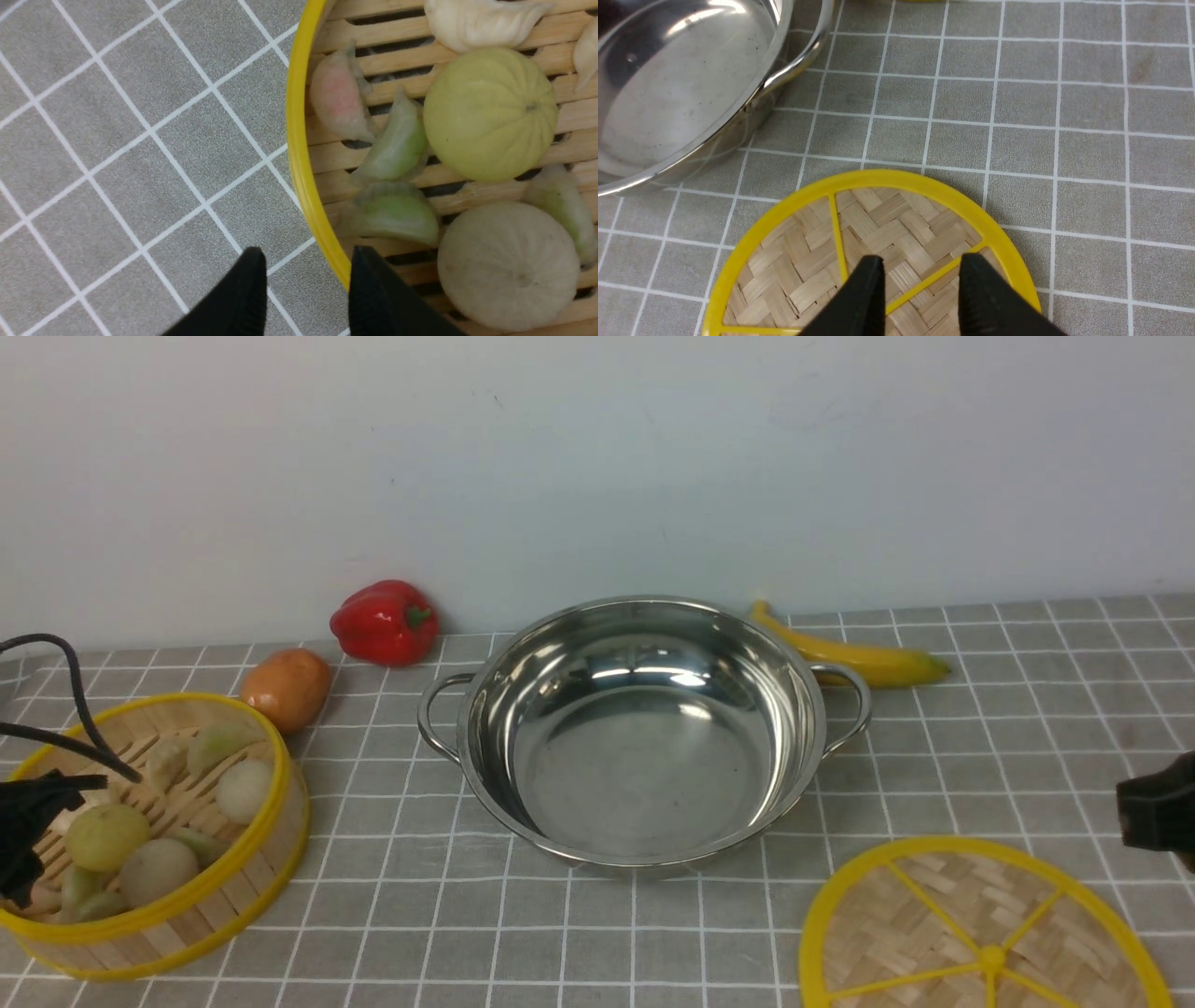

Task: Place the steamer in the pot on the grey tablecloth, and put the lid on the steamer.
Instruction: 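Grasp the rim of the steamer basket holding the buns with the left gripper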

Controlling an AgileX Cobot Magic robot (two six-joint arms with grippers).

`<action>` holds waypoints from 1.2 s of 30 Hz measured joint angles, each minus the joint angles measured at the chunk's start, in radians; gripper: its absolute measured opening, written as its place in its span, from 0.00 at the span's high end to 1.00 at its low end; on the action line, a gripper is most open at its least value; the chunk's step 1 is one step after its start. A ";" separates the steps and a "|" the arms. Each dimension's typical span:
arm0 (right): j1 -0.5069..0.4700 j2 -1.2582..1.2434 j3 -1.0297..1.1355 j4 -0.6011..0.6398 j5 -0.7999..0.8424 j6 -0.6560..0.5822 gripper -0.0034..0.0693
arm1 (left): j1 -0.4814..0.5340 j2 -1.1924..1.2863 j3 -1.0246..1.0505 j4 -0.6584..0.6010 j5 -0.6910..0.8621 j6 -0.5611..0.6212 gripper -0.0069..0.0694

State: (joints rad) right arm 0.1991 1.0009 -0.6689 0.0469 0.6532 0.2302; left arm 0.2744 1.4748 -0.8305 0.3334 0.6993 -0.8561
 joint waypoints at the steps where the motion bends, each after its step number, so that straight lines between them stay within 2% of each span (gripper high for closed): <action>1: 0.000 0.000 0.000 0.000 0.000 0.000 0.62 | 0.000 0.004 0.000 0.000 0.000 0.000 0.59; 36: 0.000 0.000 0.000 0.003 0.000 -0.008 0.62 | 0.000 0.176 -0.002 0.027 -0.100 -0.018 0.61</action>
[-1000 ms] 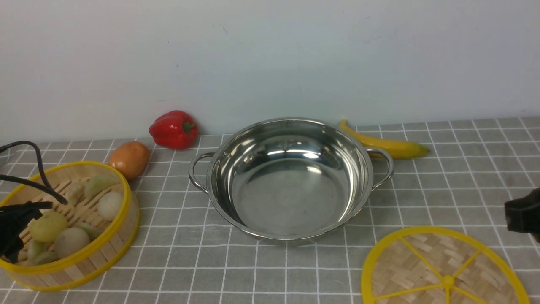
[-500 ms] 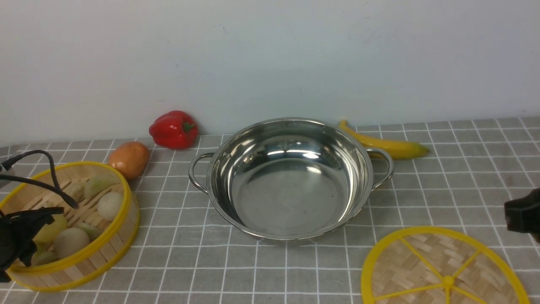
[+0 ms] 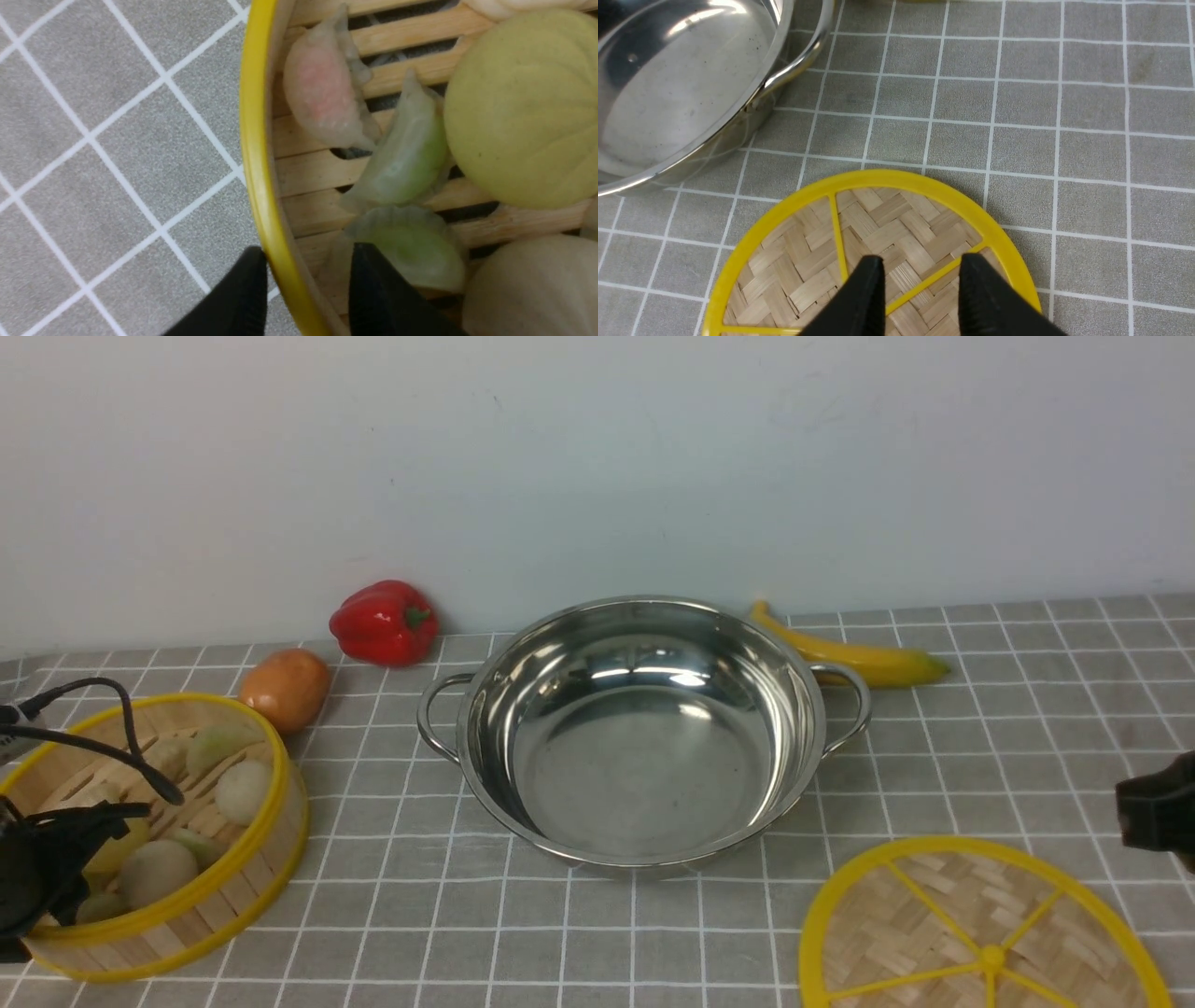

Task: Place the steamer in the pot on the grey tablecloth, and put the lid on the steamer.
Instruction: 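Grasp the rim of the steamer basket holding the buns with the left gripper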

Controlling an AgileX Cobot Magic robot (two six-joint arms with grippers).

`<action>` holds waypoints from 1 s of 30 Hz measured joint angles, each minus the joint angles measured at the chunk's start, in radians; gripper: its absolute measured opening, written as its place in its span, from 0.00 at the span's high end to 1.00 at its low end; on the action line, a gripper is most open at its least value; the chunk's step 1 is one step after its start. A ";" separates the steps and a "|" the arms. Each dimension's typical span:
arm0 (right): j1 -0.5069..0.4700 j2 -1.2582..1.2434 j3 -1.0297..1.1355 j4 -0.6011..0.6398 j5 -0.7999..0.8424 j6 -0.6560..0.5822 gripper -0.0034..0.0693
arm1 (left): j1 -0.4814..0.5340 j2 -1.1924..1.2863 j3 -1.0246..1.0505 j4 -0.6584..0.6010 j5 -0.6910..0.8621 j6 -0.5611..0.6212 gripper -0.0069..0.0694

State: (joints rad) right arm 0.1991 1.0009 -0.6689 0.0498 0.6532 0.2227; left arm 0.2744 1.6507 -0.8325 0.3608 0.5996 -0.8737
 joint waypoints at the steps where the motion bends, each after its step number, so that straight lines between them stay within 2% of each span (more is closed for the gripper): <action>1: 0.000 0.000 0.000 0.000 0.000 -0.003 0.62 | 0.000 0.001 -0.001 0.001 0.000 0.000 0.61; 17: 0.000 0.000 0.000 0.000 0.000 -0.008 0.62 | 0.000 0.003 -0.002 0.003 0.003 0.000 0.61; 22: 0.000 0.000 0.000 0.000 0.000 -0.008 0.62 | 0.000 0.003 -0.002 0.004 0.016 -0.006 0.70; 25: 0.000 0.000 0.000 0.000 0.000 -0.008 0.62 | 0.001 0.003 -0.002 0.018 0.027 -0.006 0.83; 30: 0.000 0.000 0.000 0.000 0.000 -0.008 0.62 | 0.001 0.003 -0.002 0.029 0.034 0.017 0.86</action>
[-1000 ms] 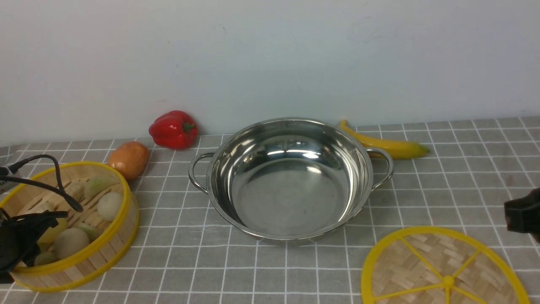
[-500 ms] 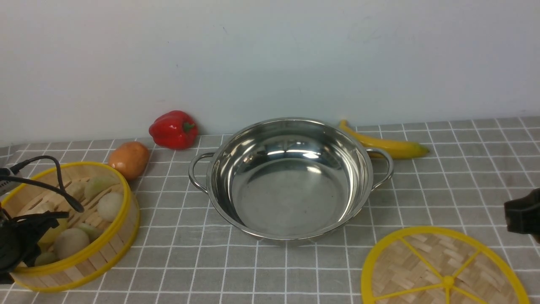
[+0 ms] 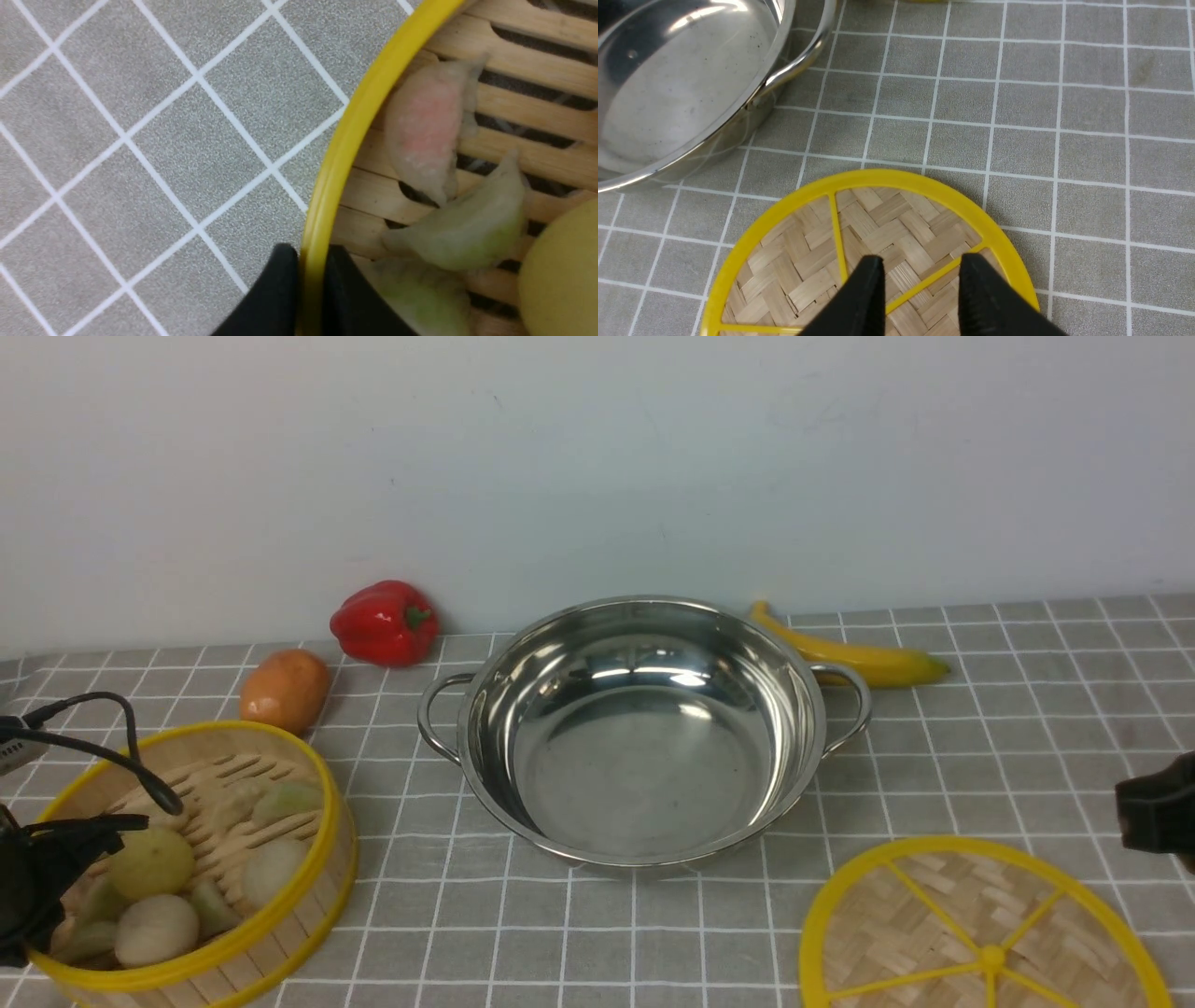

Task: Place the steamer in the pot on the grey tablecloth, and put the lid on the steamer.
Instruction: 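Grasp the rim of the steamer basket holding the buns with the left gripper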

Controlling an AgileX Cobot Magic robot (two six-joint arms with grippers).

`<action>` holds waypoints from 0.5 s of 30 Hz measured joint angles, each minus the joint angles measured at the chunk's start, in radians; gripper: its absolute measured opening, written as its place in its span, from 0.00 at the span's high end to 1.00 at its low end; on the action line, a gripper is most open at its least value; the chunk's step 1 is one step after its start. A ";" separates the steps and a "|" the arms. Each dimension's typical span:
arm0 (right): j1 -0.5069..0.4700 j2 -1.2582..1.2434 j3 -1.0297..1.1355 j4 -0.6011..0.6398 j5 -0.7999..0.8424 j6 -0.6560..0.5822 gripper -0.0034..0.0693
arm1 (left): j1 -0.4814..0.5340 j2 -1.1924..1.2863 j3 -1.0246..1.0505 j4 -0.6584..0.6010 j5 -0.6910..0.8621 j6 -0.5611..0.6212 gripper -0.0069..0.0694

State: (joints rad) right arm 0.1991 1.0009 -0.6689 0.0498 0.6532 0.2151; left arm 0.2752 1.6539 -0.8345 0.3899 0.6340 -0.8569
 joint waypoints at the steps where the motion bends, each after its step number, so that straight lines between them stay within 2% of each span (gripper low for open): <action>1: 0.000 0.000 0.000 0.000 0.000 0.000 0.62 | 0.000 0.000 0.000 0.000 0.000 0.001 0.86; 5: 0.000 0.000 0.000 0.000 0.000 0.000 0.62 | 0.000 0.000 0.000 0.000 0.000 0.002 0.86; 9: 0.000 0.000 0.000 0.000 0.000 0.000 0.62 | 0.000 0.000 0.000 -0.004 0.004 0.068 0.86; 12: 0.000 0.000 0.000 0.000 0.000 0.000 0.62 | 0.001 0.003 -0.002 -0.010 0.019 0.225 0.86; 15: 0.000 0.000 0.000 0.000 0.000 0.000 0.62 | 0.001 0.012 -0.009 -0.011 0.031 0.287 0.85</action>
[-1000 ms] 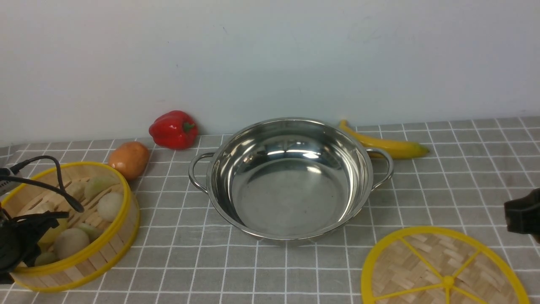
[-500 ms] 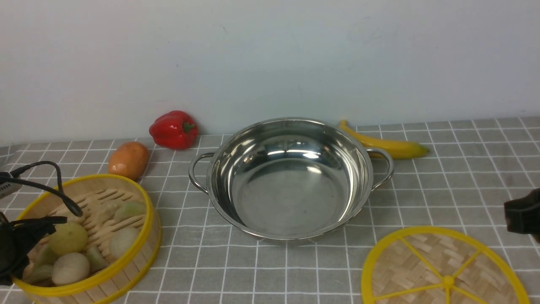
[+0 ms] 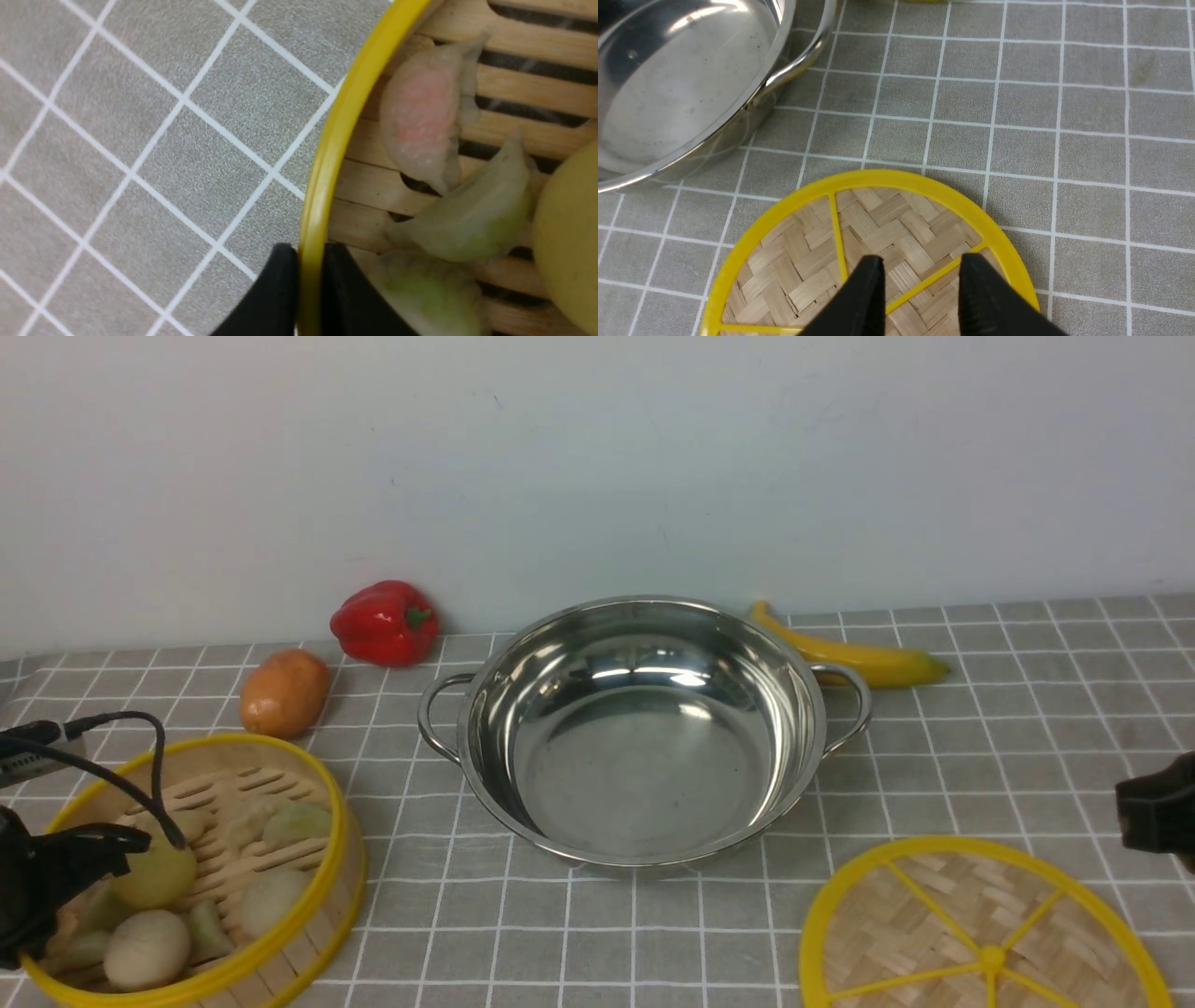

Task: Place the steamer in the pot on the grey tablecloth, and put the lid on the steamer.
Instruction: 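Grasp the rim of the steamer basket holding the buns with the left gripper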

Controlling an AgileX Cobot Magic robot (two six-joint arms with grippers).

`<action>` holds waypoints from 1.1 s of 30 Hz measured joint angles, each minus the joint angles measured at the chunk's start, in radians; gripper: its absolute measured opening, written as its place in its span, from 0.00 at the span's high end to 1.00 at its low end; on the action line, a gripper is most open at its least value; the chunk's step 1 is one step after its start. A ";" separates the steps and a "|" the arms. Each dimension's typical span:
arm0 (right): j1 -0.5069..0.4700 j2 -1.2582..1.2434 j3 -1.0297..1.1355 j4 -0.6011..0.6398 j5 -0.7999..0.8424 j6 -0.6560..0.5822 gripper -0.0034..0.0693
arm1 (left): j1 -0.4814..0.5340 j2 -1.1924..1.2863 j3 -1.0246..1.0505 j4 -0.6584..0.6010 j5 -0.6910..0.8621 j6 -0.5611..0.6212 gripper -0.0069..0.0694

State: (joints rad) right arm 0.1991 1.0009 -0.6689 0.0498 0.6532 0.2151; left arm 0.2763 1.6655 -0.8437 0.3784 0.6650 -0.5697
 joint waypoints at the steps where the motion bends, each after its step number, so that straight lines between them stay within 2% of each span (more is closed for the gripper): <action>1: 0.000 0.000 0.000 0.000 0.000 0.000 0.62 | 0.000 0.000 0.000 0.000 0.000 0.004 0.85; 25: 0.000 0.000 0.000 0.000 -0.002 0.000 0.62 | 0.005 -0.043 0.002 -0.046 0.017 0.099 0.85; 33: 0.000 0.000 0.000 0.000 -0.002 0.000 0.62 | 0.016 -0.115 -0.113 -0.046 0.187 0.203 0.85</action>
State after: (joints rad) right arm 0.1991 1.0009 -0.6689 0.0498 0.6514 0.2151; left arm 0.2926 1.5503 -0.9568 0.3326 0.8521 -0.3672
